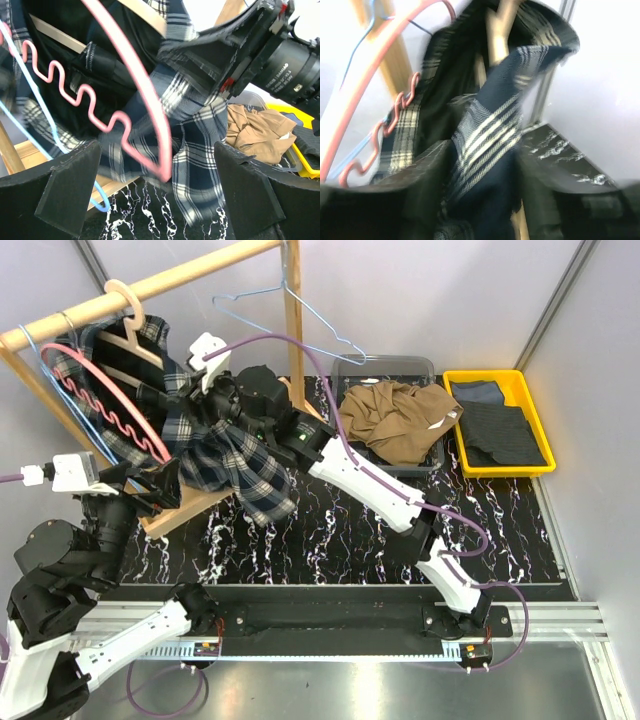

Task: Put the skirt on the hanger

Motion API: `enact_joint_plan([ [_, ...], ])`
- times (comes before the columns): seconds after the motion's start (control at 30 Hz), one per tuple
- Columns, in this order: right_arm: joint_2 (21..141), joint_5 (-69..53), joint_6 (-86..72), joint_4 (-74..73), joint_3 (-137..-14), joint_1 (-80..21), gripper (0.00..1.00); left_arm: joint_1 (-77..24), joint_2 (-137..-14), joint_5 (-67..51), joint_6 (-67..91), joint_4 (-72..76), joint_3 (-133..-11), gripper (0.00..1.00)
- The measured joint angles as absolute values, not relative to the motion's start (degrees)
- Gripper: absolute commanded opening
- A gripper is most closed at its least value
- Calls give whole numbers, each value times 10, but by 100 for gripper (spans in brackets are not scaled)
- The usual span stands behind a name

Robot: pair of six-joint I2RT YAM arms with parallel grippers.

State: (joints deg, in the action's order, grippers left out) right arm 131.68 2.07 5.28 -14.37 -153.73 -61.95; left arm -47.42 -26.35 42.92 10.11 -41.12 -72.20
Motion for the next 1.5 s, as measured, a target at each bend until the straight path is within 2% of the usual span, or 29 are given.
enact_joint_plan([
  [0.03, 1317, 21, 55, -143, -1537, -620, 81, -474, -263, 429, 101, -411, -722, 99],
  [0.37, 1268, 84, 96, -141, -1490, -630, 99, -474, -263, 418, 95, -411, -722, 99],
  [0.5, 1197, 131, 118, -148, -1430, -630, 100, -474, -263, 389, 86, -411, -723, 99],
  [0.73, 993, 194, 118, -144, -1267, -610, 100, -474, -272, 291, 59, -410, -753, 99],
  [0.9, 840, 211, 44, -147, -1099, -519, 99, -474, -329, 200, 48, -397, -801, 99],
  [1.03, 768, 220, -17, -163, -976, -444, 99, -474, -396, 142, 49, -379, -806, 99],
  [1.27, 778, 179, -92, -203, -861, -312, 97, -474, -493, 57, 80, -300, -729, 99],
  [1.37, 828, 137, -108, -208, -845, -255, 97, -474, -519, 29, 101, -261, -687, 99],
  [1.5, 912, 98, -107, -210, -844, -228, 98, -474, -552, 16, 133, -197, -632, 99],
])
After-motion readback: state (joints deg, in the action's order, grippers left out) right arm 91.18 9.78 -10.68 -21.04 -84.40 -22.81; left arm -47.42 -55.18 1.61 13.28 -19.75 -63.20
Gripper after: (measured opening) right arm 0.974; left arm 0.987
